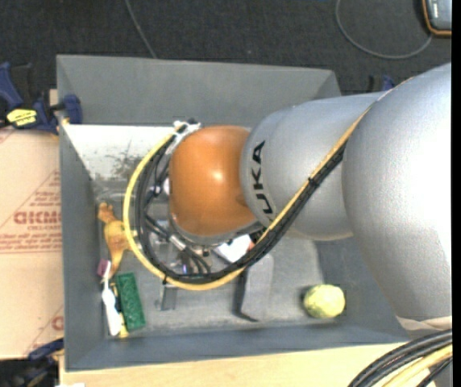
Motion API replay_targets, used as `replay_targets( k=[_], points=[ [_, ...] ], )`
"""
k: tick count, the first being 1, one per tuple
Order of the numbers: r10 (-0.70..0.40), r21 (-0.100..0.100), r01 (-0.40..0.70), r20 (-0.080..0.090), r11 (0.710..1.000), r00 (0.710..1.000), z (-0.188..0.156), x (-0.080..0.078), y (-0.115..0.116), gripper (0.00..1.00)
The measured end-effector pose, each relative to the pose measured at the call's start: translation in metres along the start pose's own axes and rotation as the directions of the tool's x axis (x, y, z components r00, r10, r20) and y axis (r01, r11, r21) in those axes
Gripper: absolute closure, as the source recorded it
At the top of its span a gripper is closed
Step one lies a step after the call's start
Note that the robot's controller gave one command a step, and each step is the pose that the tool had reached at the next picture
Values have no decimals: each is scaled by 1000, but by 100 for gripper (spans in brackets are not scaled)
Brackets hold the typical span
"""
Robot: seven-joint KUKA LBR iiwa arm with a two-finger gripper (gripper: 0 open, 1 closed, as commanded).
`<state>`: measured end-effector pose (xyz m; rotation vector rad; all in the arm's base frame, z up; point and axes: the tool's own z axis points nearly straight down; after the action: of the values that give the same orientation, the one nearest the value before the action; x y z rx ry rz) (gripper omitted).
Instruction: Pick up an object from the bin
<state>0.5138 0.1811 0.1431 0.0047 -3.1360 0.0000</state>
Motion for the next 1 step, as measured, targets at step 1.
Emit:
replay_targets(
  k=[1],
  points=[
    [5, -1, -5, 7, 1000, 1000, -4, -2, -1, 0]
  ],
)
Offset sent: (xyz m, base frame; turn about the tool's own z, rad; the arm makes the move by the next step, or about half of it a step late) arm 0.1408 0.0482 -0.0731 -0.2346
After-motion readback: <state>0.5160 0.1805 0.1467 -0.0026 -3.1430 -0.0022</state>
